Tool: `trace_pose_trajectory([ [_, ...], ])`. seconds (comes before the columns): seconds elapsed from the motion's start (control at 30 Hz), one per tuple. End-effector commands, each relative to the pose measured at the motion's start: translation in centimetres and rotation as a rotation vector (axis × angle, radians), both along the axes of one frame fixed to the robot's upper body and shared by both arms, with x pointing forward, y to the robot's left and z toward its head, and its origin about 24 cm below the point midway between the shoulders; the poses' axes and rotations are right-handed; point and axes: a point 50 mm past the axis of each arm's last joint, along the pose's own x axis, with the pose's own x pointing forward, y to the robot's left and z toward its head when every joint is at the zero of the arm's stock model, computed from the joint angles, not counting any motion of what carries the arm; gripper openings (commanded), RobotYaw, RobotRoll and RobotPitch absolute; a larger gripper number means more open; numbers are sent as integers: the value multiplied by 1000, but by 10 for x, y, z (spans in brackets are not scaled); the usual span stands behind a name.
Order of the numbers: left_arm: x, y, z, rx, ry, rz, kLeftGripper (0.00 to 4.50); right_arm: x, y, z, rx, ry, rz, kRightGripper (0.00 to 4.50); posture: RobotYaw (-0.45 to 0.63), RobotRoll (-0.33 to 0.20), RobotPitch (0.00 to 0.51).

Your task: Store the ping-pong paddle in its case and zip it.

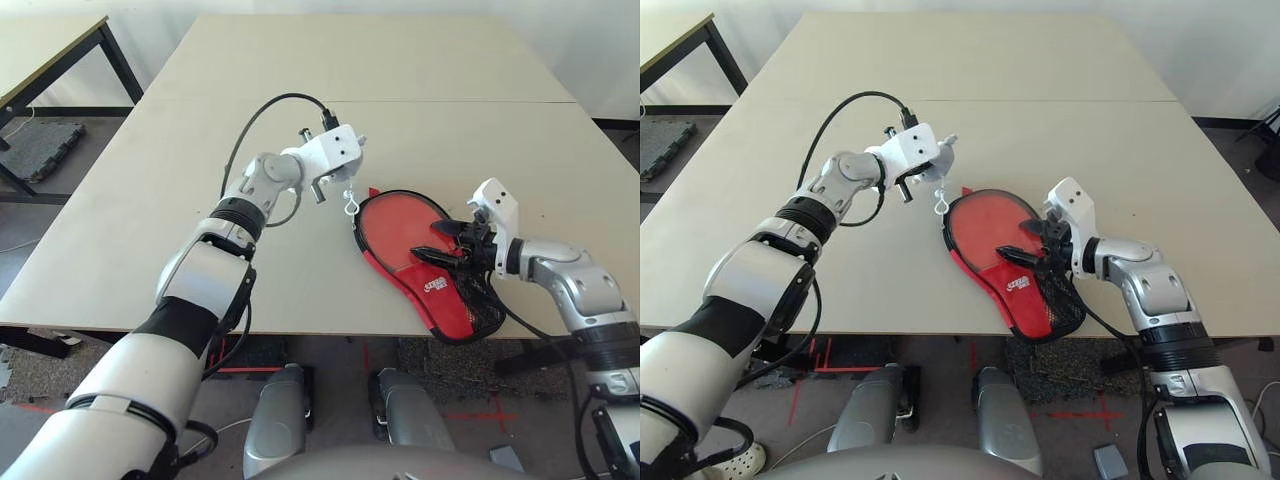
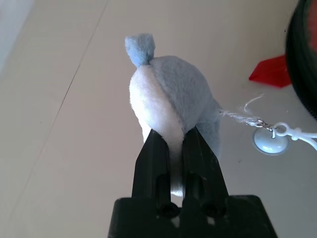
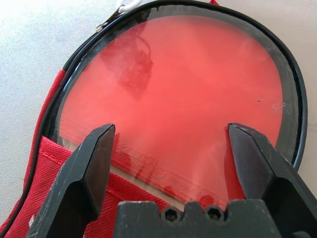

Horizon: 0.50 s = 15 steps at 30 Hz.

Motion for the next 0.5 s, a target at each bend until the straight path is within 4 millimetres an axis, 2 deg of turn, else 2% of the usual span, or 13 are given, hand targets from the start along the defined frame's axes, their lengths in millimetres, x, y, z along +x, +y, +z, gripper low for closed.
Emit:
trace_pose_trajectory([
  [0.03,3,-3,9,42,-55,20,4,-12,1,-27,-14,135,-16,4500,1,0,109],
  [0.23,9,4,14,143,-134,92,4,-14,2,-31,-21,142,-19,4500,-3,0,107],
  [0.5,8,-7,12,174,-147,86,4,-15,5,-31,-1,138,-29,4500,-26,0,121],
])
